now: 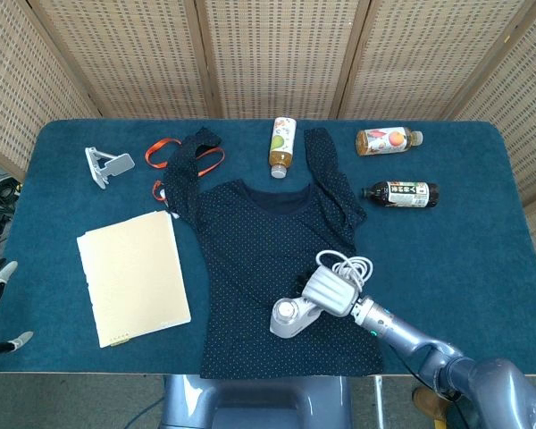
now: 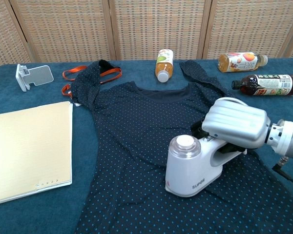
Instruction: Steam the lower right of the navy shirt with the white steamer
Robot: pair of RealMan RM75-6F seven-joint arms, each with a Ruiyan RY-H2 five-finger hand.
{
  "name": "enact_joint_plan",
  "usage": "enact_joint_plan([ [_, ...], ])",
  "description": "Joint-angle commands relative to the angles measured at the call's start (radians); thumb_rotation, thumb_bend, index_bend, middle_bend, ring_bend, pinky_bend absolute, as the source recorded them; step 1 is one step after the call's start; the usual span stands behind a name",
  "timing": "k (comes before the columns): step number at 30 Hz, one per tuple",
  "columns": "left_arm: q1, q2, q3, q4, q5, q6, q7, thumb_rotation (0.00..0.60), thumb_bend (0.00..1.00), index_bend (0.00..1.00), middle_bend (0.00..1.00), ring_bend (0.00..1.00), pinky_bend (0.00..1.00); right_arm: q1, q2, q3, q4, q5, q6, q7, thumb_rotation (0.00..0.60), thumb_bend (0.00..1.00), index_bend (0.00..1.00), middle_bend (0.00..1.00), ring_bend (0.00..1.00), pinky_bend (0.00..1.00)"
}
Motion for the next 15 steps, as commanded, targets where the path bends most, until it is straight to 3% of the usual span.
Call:
enact_joint_plan([
  [1, -0.001, -0.001, 0.0, 0.0, 0.001, -0.001, 0.003, 0.6, 0.0, 0.0, 0.0, 0.0, 0.0, -0.015, -0.031, 0.021, 0.092, 0.028, 0.003, 0.052, 0.6, 1.0, 0.75, 0.61, 0.69, 1.0],
  [15, -0.002, -0.004, -0.001, -0.016, -0.001, -0.001, 0.021, 0.6, 0.0, 0.0, 0.0, 0.0, 0.0, -0.007, -0.09, 0.075, 0.306, 0.097, -0.044, 0.159, 0.6, 1.0, 0.75, 0.61, 0.69, 1.0],
])
